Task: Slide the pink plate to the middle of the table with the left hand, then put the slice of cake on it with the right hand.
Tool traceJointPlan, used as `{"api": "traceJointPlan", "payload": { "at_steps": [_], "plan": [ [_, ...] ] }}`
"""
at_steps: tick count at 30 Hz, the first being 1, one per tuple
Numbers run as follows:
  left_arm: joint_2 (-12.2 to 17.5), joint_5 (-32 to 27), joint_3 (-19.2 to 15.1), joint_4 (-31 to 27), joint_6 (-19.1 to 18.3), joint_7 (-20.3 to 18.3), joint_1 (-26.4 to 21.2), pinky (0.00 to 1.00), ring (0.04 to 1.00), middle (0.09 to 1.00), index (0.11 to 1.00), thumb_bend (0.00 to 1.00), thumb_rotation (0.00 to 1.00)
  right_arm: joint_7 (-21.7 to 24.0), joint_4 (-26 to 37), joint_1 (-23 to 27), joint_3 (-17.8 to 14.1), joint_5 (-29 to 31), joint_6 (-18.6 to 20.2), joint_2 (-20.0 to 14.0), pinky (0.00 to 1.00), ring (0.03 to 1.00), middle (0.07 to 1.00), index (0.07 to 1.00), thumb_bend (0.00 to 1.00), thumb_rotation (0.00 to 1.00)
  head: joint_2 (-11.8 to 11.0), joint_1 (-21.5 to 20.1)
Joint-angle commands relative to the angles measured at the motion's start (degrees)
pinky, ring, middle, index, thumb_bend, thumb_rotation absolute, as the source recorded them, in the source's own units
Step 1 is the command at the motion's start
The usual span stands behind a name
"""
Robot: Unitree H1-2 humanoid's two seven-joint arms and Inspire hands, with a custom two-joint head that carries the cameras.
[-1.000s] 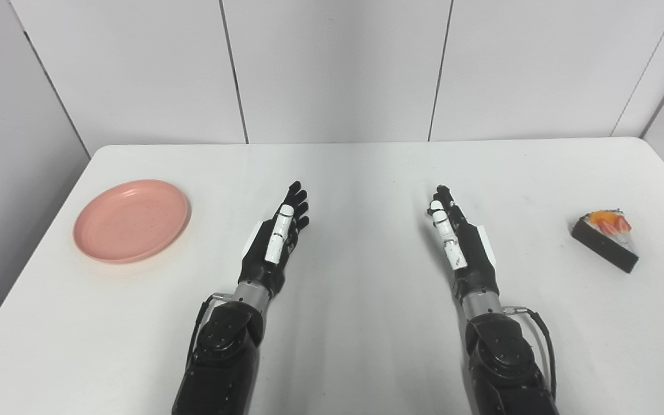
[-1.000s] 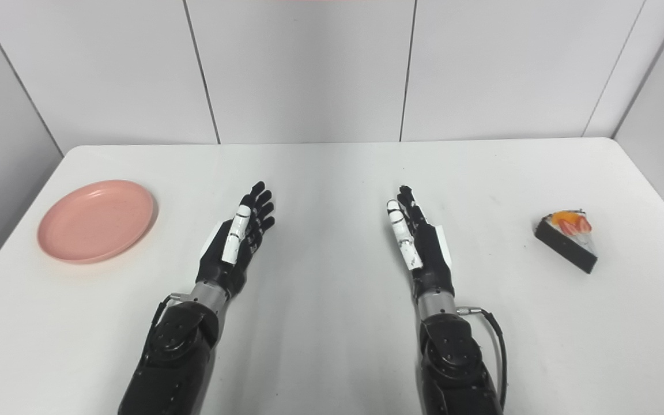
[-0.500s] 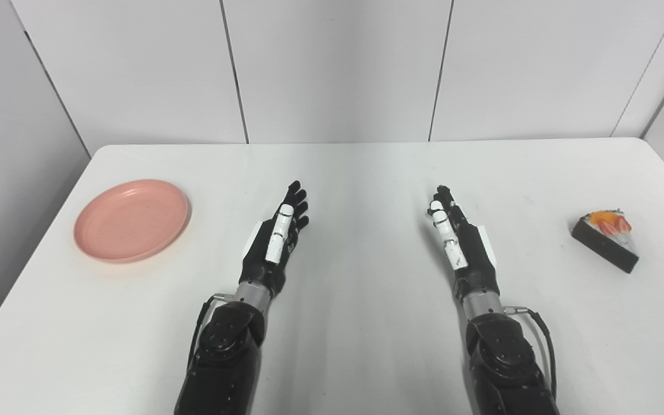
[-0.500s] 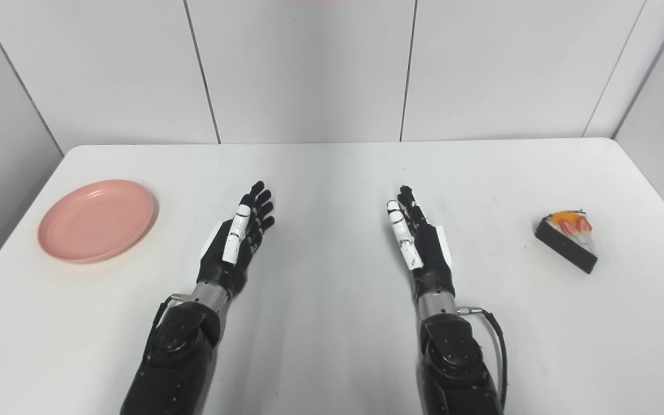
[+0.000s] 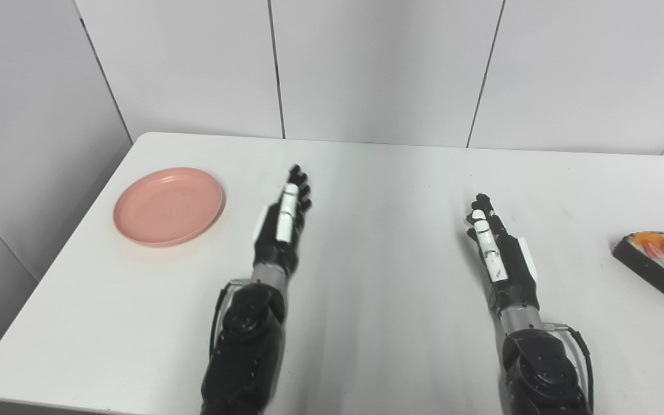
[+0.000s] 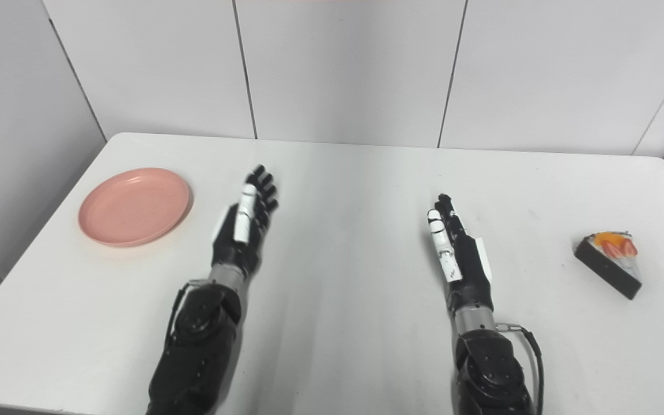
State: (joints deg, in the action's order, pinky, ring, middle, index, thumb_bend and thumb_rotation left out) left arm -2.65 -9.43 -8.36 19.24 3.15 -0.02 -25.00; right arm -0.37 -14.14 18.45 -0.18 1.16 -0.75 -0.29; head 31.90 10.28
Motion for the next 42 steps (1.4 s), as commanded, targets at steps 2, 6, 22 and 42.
{"api": "traceJointPlan", "payload": {
  "at_steps": [2, 6, 22, 42],
  "plan": [
    [0.93, -1.07, -1.27, -1.00, 2.37, 1.12, -4.26, 1.00, 1.000, 1.000, 1.000, 0.61, 1.00, 0.20, -0.41, 0.97, -0.34, -0.16, -3.50, -0.71, 0.97, 0.932, 0.954, 0.956, 0.44, 0.88, -0.51, 1.23],
    [2.47, -2.37, -3.96, 0.14, 3.31, 2.44, -6.56, 0.99, 0.990, 0.994, 0.995, 0.61, 1.00, 1.09, -0.76, 1.05, -0.68, 1.29, -3.50, -0.86, 0.99, 0.943, 0.960, 0.964, 0.43, 0.87, -1.11, 2.11],
    [12.24, -2.39, -10.74, 4.23, 4.82, 7.74, -11.59, 0.81, 0.795, 0.799, 0.795, 0.65, 1.00, 1.19, -1.95, 1.18, -1.24, 1.15, -5.13, -1.49, 0.96, 0.920, 0.941, 0.950, 0.40, 0.87, -2.72, 5.73],
    [23.44, -1.13, -14.16, 14.81, 10.98, 10.98, -12.03, 0.66, 0.674, 0.691, 0.703, 0.64, 1.00, 2.73, -3.10, 1.51, -2.49, 4.60, -4.88, -2.09, 1.00, 0.939, 0.942, 0.948, 0.42, 0.85, -4.08, 9.34]
  ]
}}
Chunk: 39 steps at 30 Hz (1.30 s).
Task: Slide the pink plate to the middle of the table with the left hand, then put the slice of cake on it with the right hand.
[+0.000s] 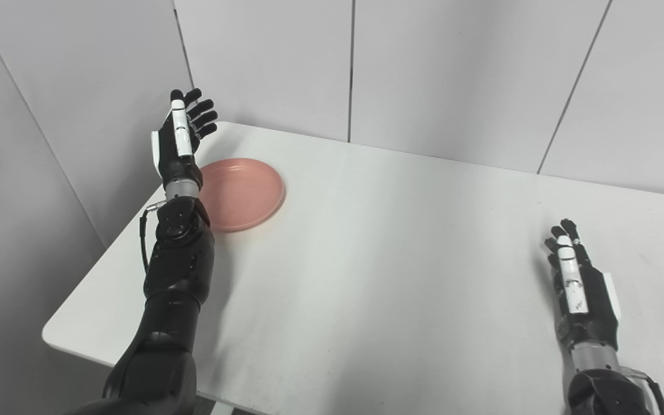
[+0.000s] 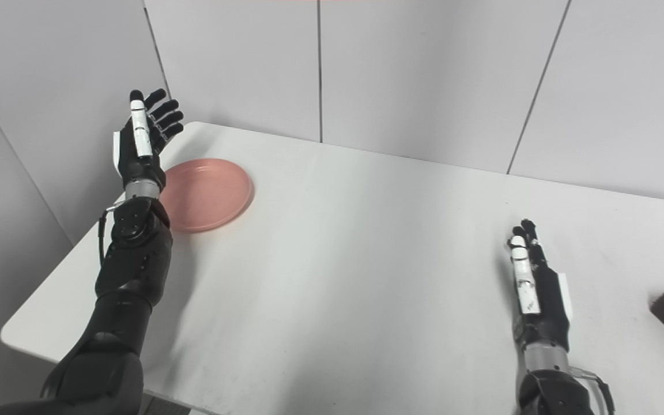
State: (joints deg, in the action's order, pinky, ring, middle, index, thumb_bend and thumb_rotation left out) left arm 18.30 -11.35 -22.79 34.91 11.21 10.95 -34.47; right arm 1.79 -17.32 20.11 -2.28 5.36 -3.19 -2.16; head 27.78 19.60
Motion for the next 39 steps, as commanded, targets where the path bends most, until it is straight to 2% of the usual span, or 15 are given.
{"api": "traceJointPlan", "payload": {
  "at_steps": [1, 5, 12, 16, 19, 24, 29, 33, 39],
  "plan": [
    [3.04, 0.70, 0.20, -0.16, 3.41, -0.30, -2.49, 0.66, 0.677, 0.692, 0.706, 0.63, 1.00, 0.58, 0.15, -0.18, -0.49, 0.59, -2.36, -0.16, 1.00, 0.940, 0.941, 0.947, 0.43, 0.84, 0.02, 0.04],
    [4.67, 1.01, 0.18, 2.43, 5.54, -0.09, -2.29, 0.66, 0.678, 0.688, 0.697, 0.63, 1.00, 0.81, -0.57, 0.14, -0.46, 0.81, -2.94, -0.21, 1.00, 0.942, 0.945, 0.951, 0.43, 0.83, -0.09, 0.32],
    [6.43, 1.53, 0.27, 4.63, 4.69, 0.88, -1.35, 0.69, 0.696, 0.689, 0.693, 0.66, 1.00, 0.68, 0.01, -0.28, -0.58, 0.72, -2.59, -0.47, 1.00, 0.946, 0.955, 0.960, 0.45, 0.84, -0.11, 0.82],
    [6.89, 0.91, -0.17, 6.57, 5.30, 0.86, -1.31, 0.68, 0.680, 0.687, 0.693, 0.65, 1.00, 0.65, -0.33, -0.17, -0.46, 0.42, -3.01, -0.71, 1.00, 0.937, 0.948, 0.958, 0.46, 0.84, -0.08, 0.99],
    [7.26, 0.74, -0.23, 8.70, 5.68, 0.51, -1.42, 0.71, 0.692, 0.691, 0.699, 0.65, 1.00, 0.74, 0.87, -0.58, -0.61, 0.90, -1.80, -0.64, 1.00, 0.950, 0.955, 0.961, 0.45, 0.83, 0.02, 1.10],
    [7.29, 1.38, 0.24, 10.60, 5.15, 1.21, -1.37, 0.71, 0.709, 0.710, 0.715, 0.65, 1.00, 0.81, 1.61, -0.89, -0.36, 0.43, -1.39, -1.07, 1.00, 0.959, 0.960, 0.967, 0.43, 0.85, 0.12, 1.15],
    [7.27, 1.42, 0.82, 13.54, 6.16, 1.21, -1.81, 0.72, 0.714, 0.709, 0.720, 0.60, 1.00, 1.28, 0.68, -0.65, -0.66, 1.42, -2.30, -0.82, 1.00, 0.959, 0.960, 0.965, 0.44, 0.82, 0.15, 1.16],
    [7.47, 0.72, 1.60, 16.46, 7.91, -0.29, -2.16, 0.71, 0.718, 0.717, 0.727, 0.60, 1.00, 0.56, 1.62, -0.90, -0.48, 0.37, -1.42, -0.78, 1.00, 0.942, 0.946, 0.951, 0.44, 0.82, 0.25, 1.10],
    [7.62, -0.04, 2.43, 19.65, 8.31, -2.25, -2.67, 0.76, 0.754, 0.749, 0.757, 0.62, 1.00, 0.59, 1.58, -0.84, -0.48, 0.20, -1.43, -0.84, 1.00, 0.950, 0.954, 0.960, 0.44, 0.84, 0.38, 1.14]
  ]
}}
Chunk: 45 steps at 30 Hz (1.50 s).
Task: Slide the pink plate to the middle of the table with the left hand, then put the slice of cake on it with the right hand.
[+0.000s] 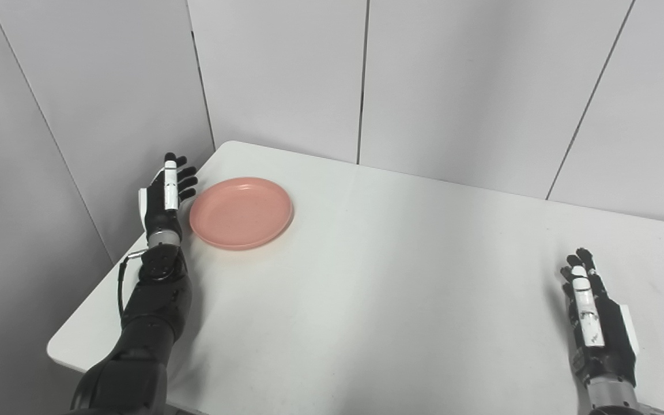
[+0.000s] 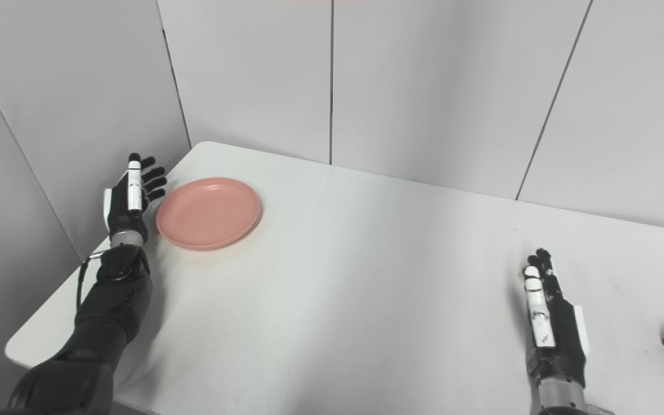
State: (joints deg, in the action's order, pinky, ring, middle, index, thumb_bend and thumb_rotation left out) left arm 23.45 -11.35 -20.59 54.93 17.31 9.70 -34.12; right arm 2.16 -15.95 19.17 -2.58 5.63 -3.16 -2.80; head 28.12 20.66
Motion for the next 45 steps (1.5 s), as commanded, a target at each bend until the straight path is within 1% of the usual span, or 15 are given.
{"api": "traceJointPlan", "payload": {
  "at_steps": [1, 4, 5, 7, 10, 12, 16, 21, 25, 27, 30, 33, 37, 40, 45],
  "plan": [
    [2.47, -0.09, 0.31, 0.03, 2.27, -1.23, -3.13, 0.76, 0.758, 0.753, 0.762, 0.63, 1.00, 0.15, 0.21, 0.10, -0.21, -0.12, -1.44, -0.18, 1.00, 0.949, 0.953, 0.959, 0.44, 0.84, 0.05, 0.08],
    [2.39, -0.37, 0.65, 0.84, 2.38, -2.40, -3.24, 0.77, 0.771, 0.763, 0.772, 0.64, 1.00, 0.16, 0.69, -0.04, -0.03, -0.46, -1.14, -0.34, 1.00, 0.948, 0.953, 0.960, 0.43, 0.84, 0.09, 0.05],
    [2.30, -0.54, 0.66, 1.21, 2.44, -2.82, -3.32, 0.79, 0.783, 0.770, 0.776, 0.64, 1.00, 0.18, 0.79, -0.05, -0.02, -0.47, -0.96, -0.36, 1.00, 0.952, 0.954, 0.960, 0.43, 0.85, 0.09, 0.05],
    [2.13, -0.78, 0.71, 1.99, 2.66, -3.58, -3.47, 0.82, 0.809, 0.787, 0.790, 0.65, 1.00, 0.47, 0.72, 0.00, -0.26, 0.15, -1.08, -0.24, 1.00, 0.955, 0.956, 0.961, 0.43, 0.83, 0.10, 0.06],
    [1.77, -1.54, 0.40, 2.60, 3.09, -4.97, -3.57, 0.85, 0.835, 0.814, 0.810, 0.65, 1.00, 0.13, 0.69, -0.02, -0.20, -0.35, -1.42, -0.23, 1.00, 0.947, 0.950, 0.957, 0.43, 0.83, 0.16, 0.05],
    [1.55, -1.66, 0.63, 2.58, 2.75, -5.29, -3.51, 0.86, 0.851, 0.828, 0.820, 0.66, 1.00, 0.14, 0.57, 0.07, -0.27, -0.17, -1.27, -0.14, 1.00, 0.949, 0.952, 0.959, 0.44, 0.83, 0.17, 0.03],
    [1.17, -1.27, 1.45, 2.88, 1.91, -5.80, -3.72, 0.87, 0.855, 0.826, 0.824, 0.67, 1.00, 0.01, 0.74, 0.06, -0.28, -0.19, -1.07, 0.00, 1.00, 0.945, 0.948, 0.953, 0.44, 0.83, 0.23, -0.05],
    [-0.02, -2.38, 1.97, 2.41, 1.19, -7.83, -3.97, 0.86, 0.830, 0.807, 0.809, 0.67, 1.00, -0.24, 1.38, -0.11, -0.26, -0.35, -0.66, 0.21, 1.00, 0.947, 0.948, 0.952, 0.46, 0.83, 0.31, -0.09],
    [-1.33, -3.57, 2.48, 1.98, 1.30, -10.35, -4.39, 0.84, 0.829, 0.809, 0.810, 0.67, 1.00, 0.12, 0.42, 0.12, -0.16, -0.29, -1.79, 0.10, 1.00, 0.945, 0.949, 0.953, 0.47, 0.84, 0.38, -0.22],
    [-2.25, -5.75, 1.75, 1.42, 0.51, -11.91, -4.65, 0.86, 0.829, 0.810, 0.806, 0.66, 1.00, 0.16, 0.77, 0.05, -0.08, -0.40, -1.33, -0.04, 1.00, 0.948, 0.950, 0.955, 0.46, 0.85, 0.42, -0.25],
    [-3.24, -6.79, 1.90, -0.56, -0.97, -12.42, -4.44, 0.86, 0.828, 0.812, 0.804, 0.66, 1.00, 0.34, 0.68, 0.16, -0.22, 0.13, -0.77, 0.08, 1.00, 0.953, 0.954, 0.957, 0.47, 0.85, 0.44, -0.27],
    [-3.93, -7.27, 1.93, -1.92, -2.23, -12.82, -4.32, 0.86, 0.828, 0.804, 0.799, 0.66, 1.00, 0.22, 0.23, 0.32, -0.34, 0.30, -1.29, 0.34, 1.00, 0.941, 0.948, 0.953, 0.48, 0.82, 0.47, -0.28],
    [-4.69, -7.27, 1.97, -2.91, -2.90, -12.88, -4.28, 0.85, 0.829, 0.802, 0.793, 0.65, 1.00, -0.09, 0.68, 0.30, -0.15, -0.01, -0.92, 0.52, 1.00, 0.936, 0.944, 0.948, 0.47, 0.82, 0.53, -0.36],
    [-5.36, -7.37, 2.25, -3.52, -3.34, -13.66, -4.24, 0.85, 0.836, 0.808, 0.798, 0.63, 1.00, -0.27, 0.70, 0.17, 0.00, -0.66, -1.13, 0.26, 1.00, 0.939, 0.949, 0.956, 0.45, 0.85, 0.58, -0.40],
    [-6.15, -7.66, 2.78, -5.00, -4.02, -14.59, -3.98, 0.84, 0.845, 0.820, 0.812, 0.63, 1.00, -0.28, 0.49, 0.29, -0.20, -0.44, -0.93, 0.46, 1.00, 0.942, 0.947, 0.951, 0.46, 0.85, 0.60, -0.59]
  ]
}}
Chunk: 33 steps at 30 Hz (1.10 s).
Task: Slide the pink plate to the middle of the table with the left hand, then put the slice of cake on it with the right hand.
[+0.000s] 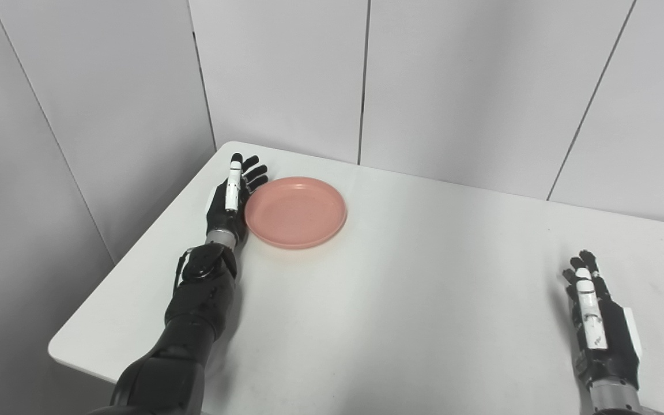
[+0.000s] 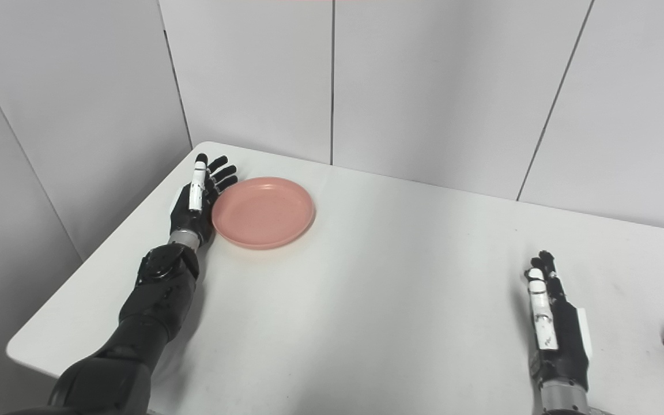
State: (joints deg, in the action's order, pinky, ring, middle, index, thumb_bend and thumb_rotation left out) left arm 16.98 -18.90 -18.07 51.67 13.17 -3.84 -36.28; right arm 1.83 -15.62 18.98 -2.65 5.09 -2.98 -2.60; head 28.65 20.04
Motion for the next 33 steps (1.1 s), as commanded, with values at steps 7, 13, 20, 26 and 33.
{"api": "traceJointPlan", "payload": {
  "at_steps": [7, 13, 20, 26, 33],
  "plan": [
    [-1.30, 0.04, 1.41, -4.29, -1.97, -2.29, -1.46, 0.81, 0.824, 0.811, 0.797, 0.64, 1.00, 0.03, 0.35, 0.45, -0.14, 0.12, -1.28, 0.30, 1.00, 0.938, 0.941, 0.948, 0.44, 0.83, 0.28, -0.41],
    [-2.41, 0.91, 3.35, -8.27, -4.14, -3.35, -0.31, 0.81, 0.831, 0.822, 0.810, 0.66, 1.00, -0.03, 0.21, 0.57, 0.04, 0.04, -1.59, 0.66, 1.00, 0.935, 0.938, 0.944, 0.44, 0.82, 0.44, -1.04],
    [-3.64, -0.39, 3.87, -11.65, -6.22, -4.80, 0.52, 0.80, 0.838, 0.831, 0.822, 0.62, 1.00, 0.02, -0.33, 0.91, 0.04, 0.28, -2.24, 1.01, 0.98, 0.933, 0.939, 0.947, 0.42, 0.82, 0.70, -2.11],
    [-4.59, 0.36, 5.54, -13.67, -7.67, -6.13, 1.18, 0.83, 0.857, 0.849, 0.829, 0.65, 1.00, -0.44, 0.81, 0.51, 0.54, -1.27, -1.54, 0.95, 1.00, 0.940, 0.948, 0.956, 0.42, 0.84, 1.27, -4.02],
    [-6.01, -0.19, 7.08, -17.60, -11.42, -7.42, 2.40, 0.84, 0.862, 0.852, 0.830, 0.65, 1.00, -1.18, 1.74, 0.09, 1.02, -2.68, -1.61, 1.37, 0.97, 0.926, 0.937, 0.947, 0.42, 0.84, 2.04, -6.12]
  ]
}}
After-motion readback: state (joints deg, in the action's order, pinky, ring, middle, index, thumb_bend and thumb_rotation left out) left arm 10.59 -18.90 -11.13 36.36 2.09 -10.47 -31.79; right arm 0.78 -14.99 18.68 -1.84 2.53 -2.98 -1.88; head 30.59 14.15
